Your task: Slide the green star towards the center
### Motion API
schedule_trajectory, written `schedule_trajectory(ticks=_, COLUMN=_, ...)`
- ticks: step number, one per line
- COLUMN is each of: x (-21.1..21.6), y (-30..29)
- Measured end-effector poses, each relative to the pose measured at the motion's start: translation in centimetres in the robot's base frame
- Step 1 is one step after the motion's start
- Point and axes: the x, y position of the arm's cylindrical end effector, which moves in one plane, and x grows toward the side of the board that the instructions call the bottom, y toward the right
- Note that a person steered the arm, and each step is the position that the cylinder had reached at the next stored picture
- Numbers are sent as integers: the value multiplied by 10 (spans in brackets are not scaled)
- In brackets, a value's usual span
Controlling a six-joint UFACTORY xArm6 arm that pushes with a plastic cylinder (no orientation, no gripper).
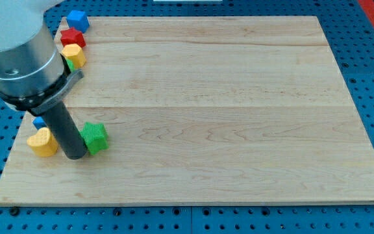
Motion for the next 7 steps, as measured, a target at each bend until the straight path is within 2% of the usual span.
schedule_trajectory(ticks=1, x=25, y=-1)
schedule_trajectory(ticks=2, x=3, y=-4)
schedule_trajectory(ticks=3, x=-42, y=1)
schedule_trajectory(ticks=4, x=-62, y=14)
schedule_trajectory(ticks=5, x=-40, y=14)
schedule_trajectory(ticks=6, x=-41, y=12)
schedule_trajectory(ticks=7, x=-61, y=32)
